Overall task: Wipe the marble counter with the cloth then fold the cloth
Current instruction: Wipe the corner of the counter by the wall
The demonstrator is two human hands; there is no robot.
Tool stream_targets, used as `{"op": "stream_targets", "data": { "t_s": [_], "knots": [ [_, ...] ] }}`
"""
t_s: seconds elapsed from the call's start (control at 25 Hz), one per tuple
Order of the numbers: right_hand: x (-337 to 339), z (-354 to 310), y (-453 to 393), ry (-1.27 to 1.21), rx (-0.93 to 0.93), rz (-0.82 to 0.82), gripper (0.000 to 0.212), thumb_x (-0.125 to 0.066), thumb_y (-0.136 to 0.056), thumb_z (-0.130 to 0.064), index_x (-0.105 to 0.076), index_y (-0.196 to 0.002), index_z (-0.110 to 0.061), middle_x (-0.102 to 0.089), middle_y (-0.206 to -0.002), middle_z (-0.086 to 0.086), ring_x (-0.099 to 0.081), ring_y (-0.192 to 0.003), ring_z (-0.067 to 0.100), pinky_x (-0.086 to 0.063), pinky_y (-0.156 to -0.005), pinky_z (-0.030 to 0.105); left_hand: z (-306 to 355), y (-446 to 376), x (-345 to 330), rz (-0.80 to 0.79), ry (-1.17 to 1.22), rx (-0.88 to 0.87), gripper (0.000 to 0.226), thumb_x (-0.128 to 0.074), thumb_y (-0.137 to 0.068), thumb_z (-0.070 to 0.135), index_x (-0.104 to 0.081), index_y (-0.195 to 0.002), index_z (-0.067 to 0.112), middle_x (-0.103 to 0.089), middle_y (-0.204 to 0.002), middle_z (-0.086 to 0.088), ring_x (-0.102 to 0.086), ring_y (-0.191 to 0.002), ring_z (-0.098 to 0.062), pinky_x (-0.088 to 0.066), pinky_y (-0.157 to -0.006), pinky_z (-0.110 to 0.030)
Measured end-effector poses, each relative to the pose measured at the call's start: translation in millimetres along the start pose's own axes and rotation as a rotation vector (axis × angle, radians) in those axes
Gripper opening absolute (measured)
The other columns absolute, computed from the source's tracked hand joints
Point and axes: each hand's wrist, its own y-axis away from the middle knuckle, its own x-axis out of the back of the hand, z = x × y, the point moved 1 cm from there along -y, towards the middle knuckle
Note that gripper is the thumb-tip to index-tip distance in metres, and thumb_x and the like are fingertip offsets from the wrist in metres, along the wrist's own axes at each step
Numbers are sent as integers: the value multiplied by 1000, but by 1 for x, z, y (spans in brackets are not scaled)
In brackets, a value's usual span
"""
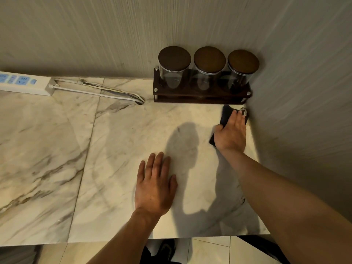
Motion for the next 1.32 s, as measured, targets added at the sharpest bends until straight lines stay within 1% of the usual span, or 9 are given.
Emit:
{"op": "stream_targets", "data": {
  "t_s": [0.2, 0.4, 0.56, 0.72, 0.88, 1.04, 1.32],
  "knots": [
    [2, 5, 15, -16, -78, 33, 71, -39, -94, -30, -6, -151, -5, -5, -160, 15, -4, -147, 28, -4, -119, 39, 0, 0, -1, 23, 0, -14, 55, -31, -95, 42, -38, -141, 13, -43, -148, -13, -30, -140, -32, -14, -117, -48],
    [5, 10, 32, -38, -121, 45, 73, -36, -96, -42, -5, -151, -6, -5, -161, 14, -2, -147, 26, -4, -119, 39, 1, 0, -1, 31, -6, -13, 55, -28, -96, 43, -37, -142, 14, -42, -148, -12, -29, -141, -31, -9, -117, -45],
    [6, 14, 48, -14, -135, 68, 72, -42, -95, -33, -7, -151, -5, -8, -160, 15, -5, -146, 28, -7, -119, 40, 0, 0, -2, 38, -10, -9, 56, -29, -96, 44, -36, -143, 15, -40, -150, -11, -27, -142, -29, -7, -117, -44],
    [6, 19, 68, -18, -166, 95, 70, -43, -94, -26, -8, -150, -3, -10, -160, 16, -6, -146, 28, -6, -119, 40, 0, 0, -2, 33, 6, -1, 56, -26, -96, 45, -35, -143, 16, -38, -152, -10, -23, -144, -28, -9, -119, -45],
    [4, 27, 91, -28, -202, 117, 68, -41, -94, -23, -8, -150, -2, -10, -159, 16, -5, -146, 28, -4, -119, 38, -1, 0, -1, 31, 18, -21, 58, -21, -96, 47, -34, -144, 16, -37, -152, -12, -22, -144, -30, -8, -119, -46],
    [3, 35, 114, -39, -227, 138, 67, -40, -95, -22, -8, -150, -2, -11, -159, 17, -7, -146, 29, -4, -119, 37, -2, 0, -1, 27, 39, -33, 57, -23, -96, 47, -33, -143, 15, -35, -152, -13, -21, -144, -30, -8, -119, -47],
    [4, 52, 161, -24, -276, 159, 66, -41, -94, -22, -11, -149, -1, -14, -158, 19, -10, -145, 31, -7, -119, 40, -5, -1, 1, 27, 110, -48, 58, -27, -94, 46, -36, -142, 15, -34, -153, -12, -19, -144, -30, -9, -119, -47]
  ]
}}
